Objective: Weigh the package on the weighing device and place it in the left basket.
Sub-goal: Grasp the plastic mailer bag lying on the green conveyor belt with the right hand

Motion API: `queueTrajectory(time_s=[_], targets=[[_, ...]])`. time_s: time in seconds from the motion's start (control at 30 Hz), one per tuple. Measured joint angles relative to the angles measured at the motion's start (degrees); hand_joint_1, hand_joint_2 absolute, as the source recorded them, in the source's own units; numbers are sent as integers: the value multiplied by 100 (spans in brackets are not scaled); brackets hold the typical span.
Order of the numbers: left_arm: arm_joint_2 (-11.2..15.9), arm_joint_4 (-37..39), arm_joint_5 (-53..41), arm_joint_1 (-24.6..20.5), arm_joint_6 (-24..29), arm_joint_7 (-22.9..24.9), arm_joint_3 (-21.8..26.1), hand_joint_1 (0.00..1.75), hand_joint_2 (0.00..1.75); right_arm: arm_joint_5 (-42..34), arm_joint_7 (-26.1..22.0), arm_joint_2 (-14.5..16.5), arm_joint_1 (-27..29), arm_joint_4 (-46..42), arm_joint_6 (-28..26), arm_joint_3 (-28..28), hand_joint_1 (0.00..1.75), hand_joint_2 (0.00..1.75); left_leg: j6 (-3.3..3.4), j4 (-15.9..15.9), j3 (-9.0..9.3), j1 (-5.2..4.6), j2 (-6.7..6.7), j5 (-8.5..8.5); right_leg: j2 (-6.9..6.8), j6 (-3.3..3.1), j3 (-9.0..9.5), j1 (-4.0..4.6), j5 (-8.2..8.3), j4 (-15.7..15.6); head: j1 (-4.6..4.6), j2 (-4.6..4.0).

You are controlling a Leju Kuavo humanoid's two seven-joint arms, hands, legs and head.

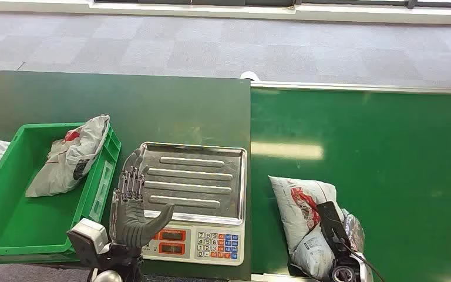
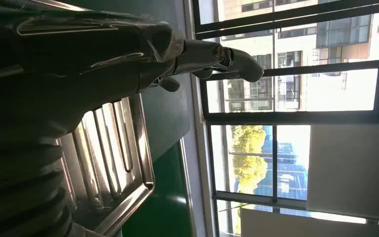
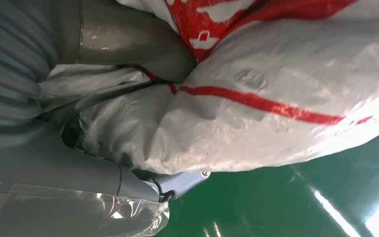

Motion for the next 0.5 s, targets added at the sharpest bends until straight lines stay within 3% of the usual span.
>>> queueTrajectory(time_s=[0.5], targets=[[-10, 63, -34, -3, -98, -26, 89, 0, 175, -14, -262, 262, 576, -913, -40, -378, 175, 175, 0, 1, -102, -3, -22, 0, -33, 0, -87, -2, -9, 1, 1, 0]])
